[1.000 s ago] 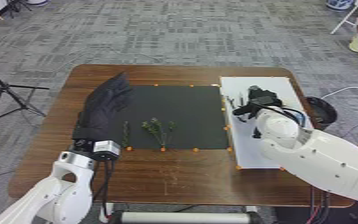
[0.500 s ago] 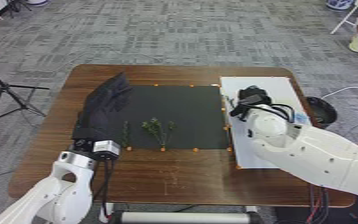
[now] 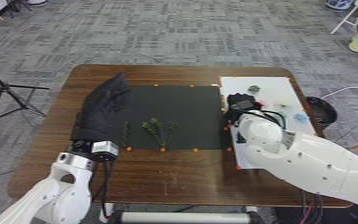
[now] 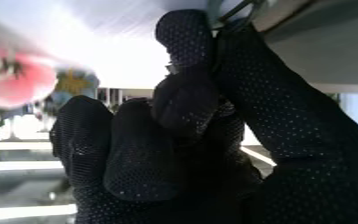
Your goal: Arrange flowers
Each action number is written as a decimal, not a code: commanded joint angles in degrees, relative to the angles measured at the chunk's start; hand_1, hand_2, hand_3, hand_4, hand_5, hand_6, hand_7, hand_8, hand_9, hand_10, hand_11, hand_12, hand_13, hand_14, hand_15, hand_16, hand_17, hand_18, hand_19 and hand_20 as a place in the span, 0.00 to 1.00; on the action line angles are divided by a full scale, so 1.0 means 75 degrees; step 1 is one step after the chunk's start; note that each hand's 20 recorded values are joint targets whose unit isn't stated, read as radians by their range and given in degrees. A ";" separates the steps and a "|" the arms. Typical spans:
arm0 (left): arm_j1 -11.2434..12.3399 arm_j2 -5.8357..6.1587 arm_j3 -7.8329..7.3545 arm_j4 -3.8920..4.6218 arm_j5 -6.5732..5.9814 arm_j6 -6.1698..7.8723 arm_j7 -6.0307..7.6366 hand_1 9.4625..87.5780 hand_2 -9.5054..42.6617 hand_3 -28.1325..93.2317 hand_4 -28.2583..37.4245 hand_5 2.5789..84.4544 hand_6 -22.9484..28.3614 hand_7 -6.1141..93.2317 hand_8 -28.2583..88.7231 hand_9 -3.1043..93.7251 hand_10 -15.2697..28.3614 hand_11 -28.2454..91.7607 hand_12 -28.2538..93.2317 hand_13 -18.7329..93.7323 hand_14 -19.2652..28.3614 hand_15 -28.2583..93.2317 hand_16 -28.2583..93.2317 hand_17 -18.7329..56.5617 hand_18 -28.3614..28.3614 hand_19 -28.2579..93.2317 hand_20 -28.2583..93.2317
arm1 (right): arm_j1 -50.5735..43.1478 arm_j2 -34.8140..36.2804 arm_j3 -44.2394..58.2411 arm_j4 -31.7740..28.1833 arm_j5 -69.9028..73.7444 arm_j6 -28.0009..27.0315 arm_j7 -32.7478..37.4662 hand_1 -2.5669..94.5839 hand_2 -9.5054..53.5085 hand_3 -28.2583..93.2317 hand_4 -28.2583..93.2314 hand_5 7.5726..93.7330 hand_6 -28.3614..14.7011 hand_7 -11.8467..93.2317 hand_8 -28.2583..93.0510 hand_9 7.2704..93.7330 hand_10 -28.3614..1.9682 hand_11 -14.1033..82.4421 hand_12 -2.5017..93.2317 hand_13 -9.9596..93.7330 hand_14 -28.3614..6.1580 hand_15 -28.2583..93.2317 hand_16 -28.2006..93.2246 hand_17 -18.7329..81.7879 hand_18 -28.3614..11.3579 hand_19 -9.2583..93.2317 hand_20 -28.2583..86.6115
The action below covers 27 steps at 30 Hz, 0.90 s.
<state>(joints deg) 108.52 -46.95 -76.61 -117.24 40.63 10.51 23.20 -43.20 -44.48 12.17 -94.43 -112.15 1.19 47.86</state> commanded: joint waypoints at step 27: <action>0.1264 -0.0220 -0.0836 -0.0137 -0.0191 0.0259 0.0259 0.22 0.14 0.78 0.06 0.36 0.50 0.22 0.18 0.28 0.62 0.40 0.39 0.34 0.70 0.45 0.28 0.12 0.85 0.55 0.33 | -0.1543 -0.0615 0.0959 -0.1381 -0.0546 0.0701 -0.0101 0.45 0.00 0.91 0.16 0.76 0.67 0.62 0.46 0.90 0.71 0.80 0.50 0.89 0.67 0.94 0.56 0.74 0.22 1.00 0.89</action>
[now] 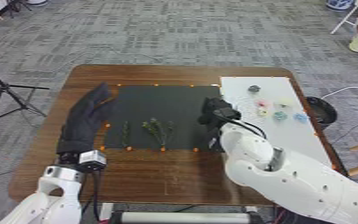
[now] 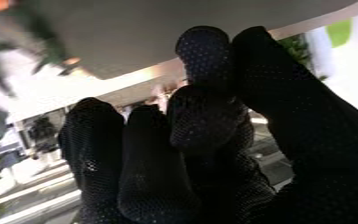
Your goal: Arrange flowers
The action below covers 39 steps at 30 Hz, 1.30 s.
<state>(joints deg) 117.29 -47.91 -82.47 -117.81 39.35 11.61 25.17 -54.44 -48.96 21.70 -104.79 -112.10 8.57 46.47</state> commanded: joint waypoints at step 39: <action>0.0151 -0.0063 -0.0060 -0.0046 -0.0025 -0.0059 0.0105 0.18 0.14 0.79 0.04 0.36 0.51 0.22 0.18 0.28 0.62 0.40 0.39 0.34 0.70 0.45 0.29 0.12 0.85 0.54 0.34 | 0.0737 0.0253 -0.0578 0.0771 0.0037 -0.2808 0.0387 0.30 0.00 0.76 0.00 0.83 0.65 0.50 0.16 0.89 0.66 0.76 0.52 0.88 0.64 0.92 0.57 0.73 0.21 1.00 0.88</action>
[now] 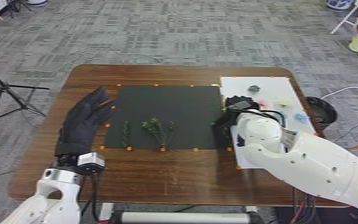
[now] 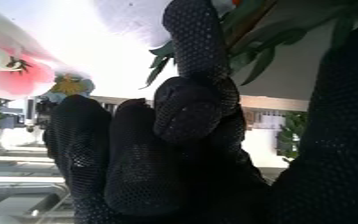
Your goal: Arrange flowers
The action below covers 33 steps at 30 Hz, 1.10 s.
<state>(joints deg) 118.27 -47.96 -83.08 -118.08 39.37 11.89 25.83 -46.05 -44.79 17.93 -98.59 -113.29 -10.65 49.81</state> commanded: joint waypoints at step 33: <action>-0.0073 -0.0106 0.0042 0.0057 0.0012 -0.0143 -0.0053 0.20 0.15 0.79 0.05 0.37 0.51 0.22 0.18 0.28 0.62 0.40 0.39 0.35 0.70 0.45 0.29 0.12 0.85 0.54 0.34 | -0.1029 -0.1534 -0.0201 0.0028 -0.0683 0.1995 -0.0024 0.47 0.00 0.89 0.13 0.82 0.69 0.58 0.41 0.92 0.73 0.81 0.53 0.91 0.69 0.95 0.57 0.77 0.23 1.00 0.90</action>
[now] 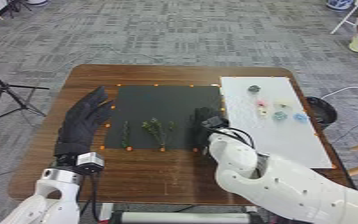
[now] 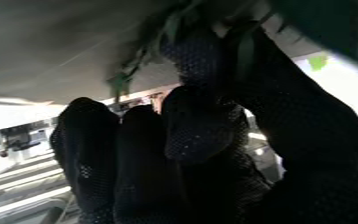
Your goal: Arrange flowers
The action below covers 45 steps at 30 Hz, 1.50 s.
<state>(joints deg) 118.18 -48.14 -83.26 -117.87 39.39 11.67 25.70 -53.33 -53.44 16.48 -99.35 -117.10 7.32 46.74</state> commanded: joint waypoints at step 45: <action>0.0047 -0.0125 -0.0044 0.0005 0.0062 -0.0196 -0.0095 0.20 0.15 0.79 0.06 0.37 0.51 0.22 0.18 0.28 0.62 0.40 0.40 0.35 0.70 0.45 0.29 0.12 0.85 0.54 0.34 | -0.0595 0.0004 0.0566 -0.0377 -0.0200 -0.0944 0.0283 0.26 0.00 0.89 0.06 0.82 0.66 0.59 0.15 0.91 0.71 0.79 0.53 0.90 0.67 0.94 0.58 0.76 0.22 1.00 0.90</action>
<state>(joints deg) 117.86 -48.50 -83.25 -117.63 39.59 10.76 25.13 -56.12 -54.35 20.88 -101.19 -118.69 1.17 48.98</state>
